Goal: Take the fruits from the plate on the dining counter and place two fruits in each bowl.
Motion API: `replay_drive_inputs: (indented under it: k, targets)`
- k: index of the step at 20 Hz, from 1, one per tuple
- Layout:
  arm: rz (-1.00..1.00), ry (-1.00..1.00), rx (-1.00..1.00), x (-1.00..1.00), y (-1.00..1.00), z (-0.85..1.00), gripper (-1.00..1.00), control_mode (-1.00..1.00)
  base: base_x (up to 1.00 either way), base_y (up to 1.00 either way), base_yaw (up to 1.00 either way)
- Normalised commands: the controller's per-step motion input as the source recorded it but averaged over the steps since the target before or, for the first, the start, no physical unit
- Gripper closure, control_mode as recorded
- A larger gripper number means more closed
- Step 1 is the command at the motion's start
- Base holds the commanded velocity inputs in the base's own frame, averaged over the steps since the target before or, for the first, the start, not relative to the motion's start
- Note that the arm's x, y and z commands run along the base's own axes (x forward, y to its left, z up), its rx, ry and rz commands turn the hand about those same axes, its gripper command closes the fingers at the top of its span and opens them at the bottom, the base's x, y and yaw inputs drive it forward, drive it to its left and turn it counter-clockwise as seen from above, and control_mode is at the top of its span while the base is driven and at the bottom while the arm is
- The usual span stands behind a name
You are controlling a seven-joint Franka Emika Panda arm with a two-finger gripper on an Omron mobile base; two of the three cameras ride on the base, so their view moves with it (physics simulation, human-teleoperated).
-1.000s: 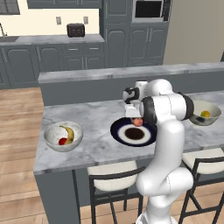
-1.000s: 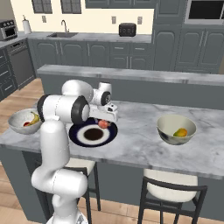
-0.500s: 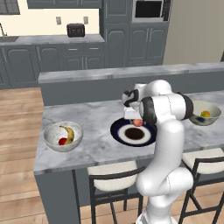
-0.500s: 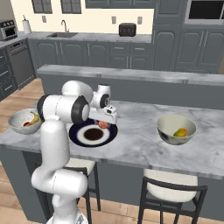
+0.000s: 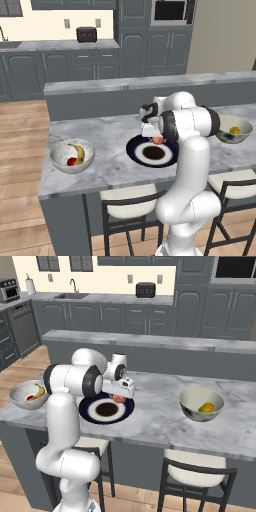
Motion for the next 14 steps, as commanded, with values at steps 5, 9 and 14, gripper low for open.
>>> replay_drive_inputs:
  k: [5, 9, 14]
  targets:
    - [0.0, 0.0, -0.01, -0.11, -0.01, 0.05, 1.0, -1.0, 0.0, 0.0, 0.0]
    - [-0.1, -0.07, -0.1, -0.73, -0.38, 0.65, 1.0, -1.0, 0.0, 0.0, 0.0]
    - [-0.11, -0.28, -0.01, -0.6, -1.0, 0.97, 1.0, -1.0, 0.0, 0.0, 0.0]
